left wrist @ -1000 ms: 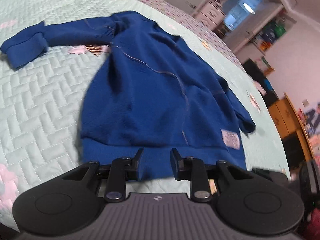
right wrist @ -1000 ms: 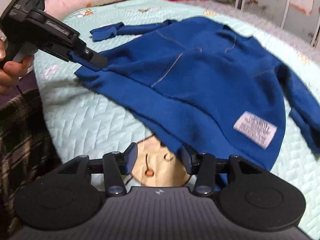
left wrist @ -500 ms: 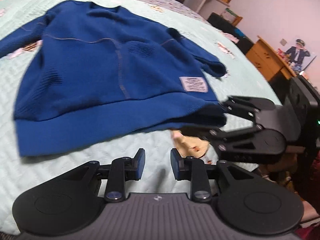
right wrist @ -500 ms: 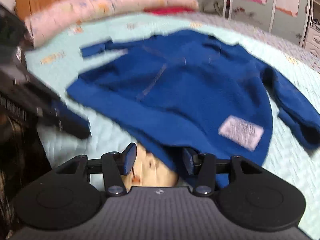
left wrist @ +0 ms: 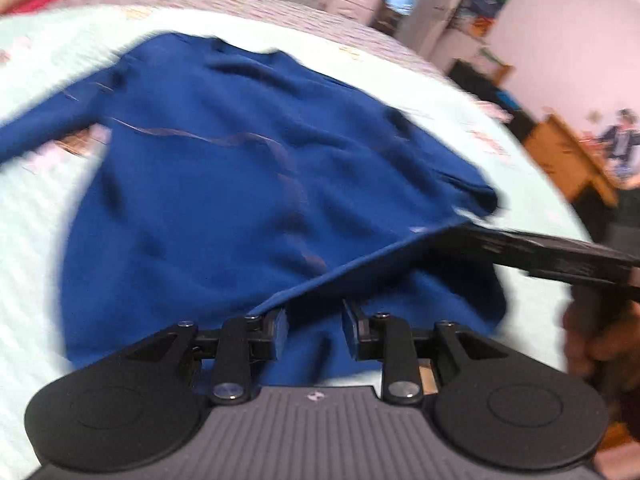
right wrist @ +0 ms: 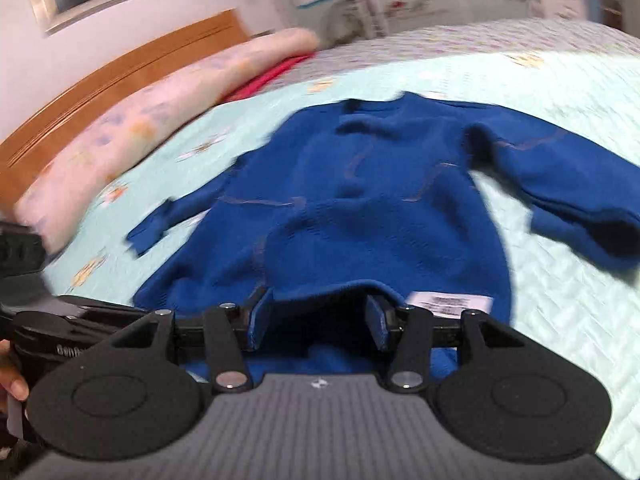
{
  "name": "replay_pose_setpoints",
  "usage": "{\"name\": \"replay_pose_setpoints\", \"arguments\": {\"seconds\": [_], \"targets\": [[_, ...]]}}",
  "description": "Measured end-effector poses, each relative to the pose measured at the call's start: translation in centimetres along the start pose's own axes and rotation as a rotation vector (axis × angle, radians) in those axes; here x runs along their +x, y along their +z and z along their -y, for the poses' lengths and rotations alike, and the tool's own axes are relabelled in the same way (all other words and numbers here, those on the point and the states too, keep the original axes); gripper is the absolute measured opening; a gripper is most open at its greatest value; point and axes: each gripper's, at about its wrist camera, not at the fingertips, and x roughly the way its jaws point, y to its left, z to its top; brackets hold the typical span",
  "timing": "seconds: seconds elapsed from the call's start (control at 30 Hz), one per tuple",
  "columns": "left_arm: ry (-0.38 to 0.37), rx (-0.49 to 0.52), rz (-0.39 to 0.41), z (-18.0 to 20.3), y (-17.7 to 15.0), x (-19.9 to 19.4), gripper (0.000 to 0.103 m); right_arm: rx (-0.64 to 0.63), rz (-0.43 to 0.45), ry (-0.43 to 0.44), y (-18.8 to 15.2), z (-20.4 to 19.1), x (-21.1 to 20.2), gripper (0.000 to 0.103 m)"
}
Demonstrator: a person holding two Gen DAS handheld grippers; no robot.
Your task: Fold clothes
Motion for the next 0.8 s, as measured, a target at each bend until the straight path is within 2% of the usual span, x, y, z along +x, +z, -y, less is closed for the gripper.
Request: {"name": "replay_pose_setpoints", "arguments": {"seconds": [0.07,0.13,0.17,0.2,0.27,0.33,0.4,0.47,0.6,0.73,0.8], "targets": [[0.062,0.049,0.004,-0.7,0.9,0.0,0.021,0.017,0.004,-0.038,-0.1,0.3,0.2,0.051],[0.104,0.092,0.007,-0.9,1.9,-0.6,0.018,-0.040,-0.013,-0.052,-0.3,-0.2,0.5,0.051],[0.095,0.104,0.016,-1.1,2.4,-1.1,0.020,-0.087,-0.026,-0.059,-0.4,-0.7,0.5,0.051],[0.082,0.121,0.023,-1.0,2.8,-1.6,0.027,-0.136,-0.038,-0.072,-0.5,-1.2,0.5,0.051],[0.111,0.197,0.007,-0.8,2.8,-1.9,0.037,-0.203,-0.064,-0.095,-0.8,-1.8,0.4,0.051],[0.150,0.277,-0.014,-0.6,2.7,-2.0,0.038,-0.242,-0.084,-0.086,-1.0,-1.9,0.1,0.051],[0.178,0.391,-0.049,0.0,1.8,-1.9,0.038,-0.306,-0.106,-0.063,-1.3,-2.2,-0.3,0.051],[0.170,0.496,-0.087,0.6,0.6,-2.2,0.038,-0.387,-0.135,-0.041,-1.8,-2.7,-0.7,0.053],[0.167,0.631,-0.143,0.9,-1.7,-2.5,0.039,-0.575,-0.222,-0.012,-3.8,-4.4,-1.7,0.054],[0.178,0.734,-0.188,0.6,-3.5,-2.2,0.044,-0.722,-0.248,-0.040,-5.5,-5.8,-2.1,0.055],[0.198,0.833,-0.198,0.8,-4.4,-2.0,0.050,-0.798,-0.241,-0.085,-6.3,-6.2,-1.8,0.062]]}}
